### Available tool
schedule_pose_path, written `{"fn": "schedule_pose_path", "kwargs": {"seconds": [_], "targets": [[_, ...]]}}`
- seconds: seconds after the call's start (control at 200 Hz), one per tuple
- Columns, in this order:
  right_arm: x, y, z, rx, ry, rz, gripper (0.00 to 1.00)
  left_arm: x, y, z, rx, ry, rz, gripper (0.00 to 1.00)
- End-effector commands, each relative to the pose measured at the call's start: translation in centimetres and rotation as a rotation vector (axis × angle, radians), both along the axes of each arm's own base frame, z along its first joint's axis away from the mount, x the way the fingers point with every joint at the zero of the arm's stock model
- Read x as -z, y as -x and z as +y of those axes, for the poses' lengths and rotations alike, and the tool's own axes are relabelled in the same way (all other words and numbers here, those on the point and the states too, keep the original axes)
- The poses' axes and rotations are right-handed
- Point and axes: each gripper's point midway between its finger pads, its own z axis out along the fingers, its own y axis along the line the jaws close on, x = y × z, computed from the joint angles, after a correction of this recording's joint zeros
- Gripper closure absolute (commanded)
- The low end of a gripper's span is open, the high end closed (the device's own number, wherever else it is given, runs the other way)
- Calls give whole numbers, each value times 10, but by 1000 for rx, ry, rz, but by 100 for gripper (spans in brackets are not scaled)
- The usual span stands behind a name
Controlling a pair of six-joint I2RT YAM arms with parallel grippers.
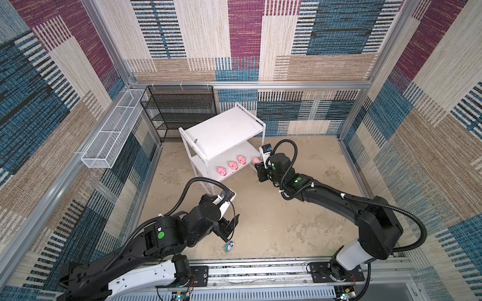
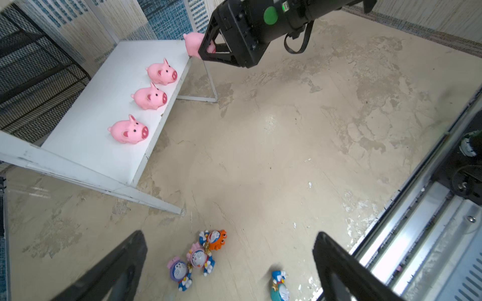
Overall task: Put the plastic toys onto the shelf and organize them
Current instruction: 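Carry the pig with the right gripper onto the cart's lower shelf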
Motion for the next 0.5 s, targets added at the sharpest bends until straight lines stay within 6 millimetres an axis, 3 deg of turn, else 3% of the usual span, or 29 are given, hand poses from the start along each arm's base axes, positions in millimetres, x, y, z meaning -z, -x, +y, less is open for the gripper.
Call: {"fn": "schedule_pose_path", "kwargs": {"seconds": [0.0,0.496], "targets": [[-2,-11,0,40,-12,5,75,-9,-5,-10,52,11,-42,1],[6,-42,14,100,-6,40,74,-1,-9,-9,68,52,0,1]]}}
